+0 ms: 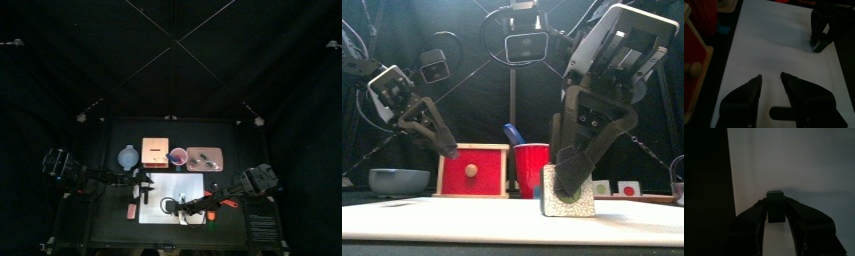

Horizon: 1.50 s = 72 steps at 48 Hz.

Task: Place sushi on board then cut the sushi with the knife then place the pieces on the plate
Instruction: Place the 4 sushi pieces on the plate

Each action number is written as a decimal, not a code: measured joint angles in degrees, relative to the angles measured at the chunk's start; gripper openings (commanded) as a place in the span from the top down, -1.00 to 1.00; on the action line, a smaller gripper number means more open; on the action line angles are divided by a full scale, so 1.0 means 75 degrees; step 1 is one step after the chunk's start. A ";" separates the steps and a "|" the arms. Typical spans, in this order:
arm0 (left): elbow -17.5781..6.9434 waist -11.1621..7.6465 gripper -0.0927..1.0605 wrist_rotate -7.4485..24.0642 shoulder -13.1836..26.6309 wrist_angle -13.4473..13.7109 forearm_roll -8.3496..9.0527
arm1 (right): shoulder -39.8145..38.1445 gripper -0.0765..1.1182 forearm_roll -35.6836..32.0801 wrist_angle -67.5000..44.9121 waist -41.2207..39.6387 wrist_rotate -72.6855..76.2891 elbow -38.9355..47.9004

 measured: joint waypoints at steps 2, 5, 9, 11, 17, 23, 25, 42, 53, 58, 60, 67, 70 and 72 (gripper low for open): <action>0.0000 0.0000 -0.49 0.0000 0.0012 0.0000 0.0000 | 0.0000 -0.05 0.0012 0.0117 0.0000 0.0000 -0.0012; 0.0000 0.0000 -0.49 0.0000 0.0000 0.0000 0.0000 | -0.0035 -0.05 0.0012 0.0340 -0.0012 0.0000 -0.0023; 0.0000 0.0000 -0.49 0.0023 0.0000 0.0000 0.0000 | -0.0199 -0.05 0.0000 0.0926 -0.0070 0.0000 -0.0023; 0.0000 0.0000 -0.49 0.0023 0.0000 0.0000 0.0000 | -0.0328 -0.05 -0.0023 0.1242 -0.0141 0.0000 -0.0023; 0.0000 0.0000 -0.49 0.0035 0.0000 0.0012 0.0000 | -0.0949 -0.05 -0.0293 0.2262 -0.0633 0.0000 0.0059; 0.0000 0.0000 -0.49 0.0035 0.0000 0.0094 -0.0012 | -0.1523 -0.05 -0.0492 0.2813 -0.1254 0.0035 0.0387; 0.0000 -0.0012 -0.49 0.0035 0.0000 0.0152 0.0000 | -0.1711 -0.05 -0.0504 0.2918 -0.1477 0.0023 0.0527; 0.0000 -0.0012 -0.48 0.0035 -0.0012 0.0562 0.0000 | -0.3563 -0.05 -0.0539 0.2789 -0.3879 0.0059 0.2086; -0.0012 0.0012 -0.48 0.0047 -0.0023 0.0574 0.0000 | -0.4629 -0.05 -0.0516 0.2227 -0.5344 0.0035 0.3012; -0.0012 0.0059 -0.48 0.0047 -0.0035 0.0609 0.0000 | -0.4863 -0.05 -0.0504 0.2039 -0.5941 0.0070 0.3422; -0.0012 0.0070 -0.48 0.0047 -0.0023 0.0609 0.0000 | -0.4910 -0.05 -0.0504 0.1922 -0.6176 0.0059 0.3598; -0.0023 0.0082 -0.48 0.0035 -0.0035 0.0609 -0.0012 | -0.4898 -0.07 -0.0492 0.1348 -0.6727 0.0047 0.4043; -0.0012 0.0082 -0.48 0.0023 -0.0047 0.0609 0.0000 | -0.4734 -0.08 -0.0480 0.0867 -0.6973 0.0035 0.4277; -0.0023 0.0082 -0.48 0.0035 -0.0059 0.0621 0.0000 | -0.4617 -0.10 -0.0480 0.0668 -0.7066 0.0023 0.4383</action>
